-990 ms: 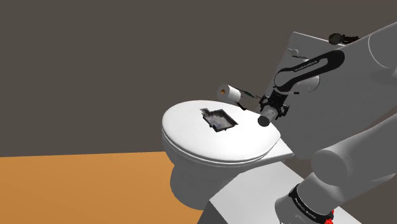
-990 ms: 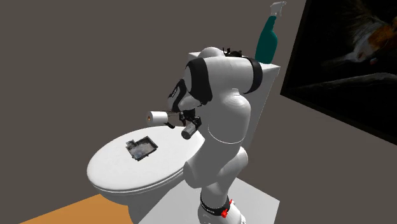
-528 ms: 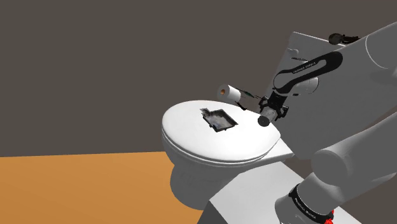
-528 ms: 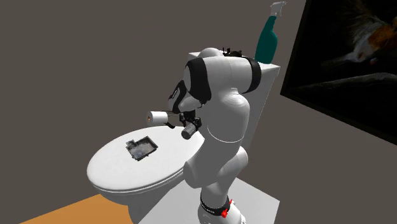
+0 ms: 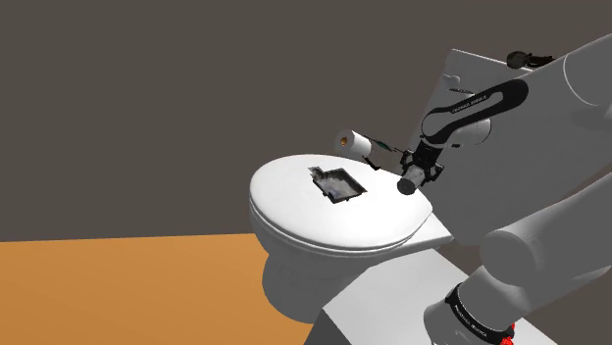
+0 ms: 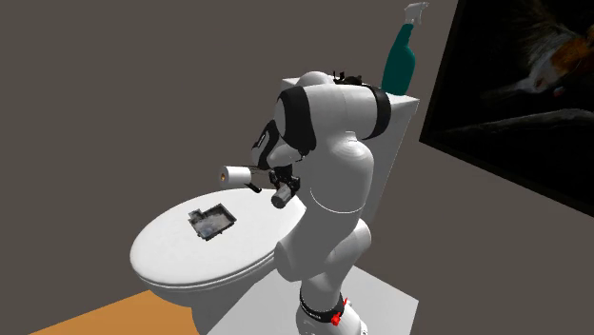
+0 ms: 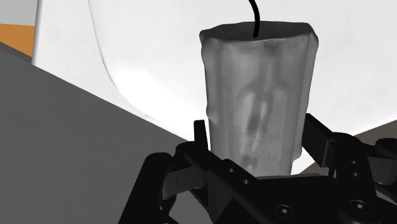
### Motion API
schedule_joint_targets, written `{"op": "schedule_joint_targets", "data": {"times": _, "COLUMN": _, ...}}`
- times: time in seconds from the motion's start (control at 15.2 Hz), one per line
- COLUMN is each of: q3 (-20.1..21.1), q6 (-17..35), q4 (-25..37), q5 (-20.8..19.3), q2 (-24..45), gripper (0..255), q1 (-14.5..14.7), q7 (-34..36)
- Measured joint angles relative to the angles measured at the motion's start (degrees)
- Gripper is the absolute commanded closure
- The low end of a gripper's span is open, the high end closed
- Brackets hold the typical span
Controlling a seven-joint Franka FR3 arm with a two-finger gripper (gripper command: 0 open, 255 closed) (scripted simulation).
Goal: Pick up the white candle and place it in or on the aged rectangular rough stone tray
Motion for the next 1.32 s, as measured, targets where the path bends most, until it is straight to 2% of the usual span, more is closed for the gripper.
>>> {"op": "schedule_joint_targets", "data": {"times": 0.4, "q3": 0.02, "q6": -1.64, "q4": 0.54, "q5": 0.04, "q2": -1.1, "gripper": 255, "q1": -0.01, "q7": -0.17}}
{"op": "schedule_joint_targets", "data": {"times": 1.32, "q3": 0.68, "q6": -13.73, "q4": 6.15, "q5": 0.51, "q2": -7.59, "gripper": 255, "q1": 0.24, "q7": -0.71}}
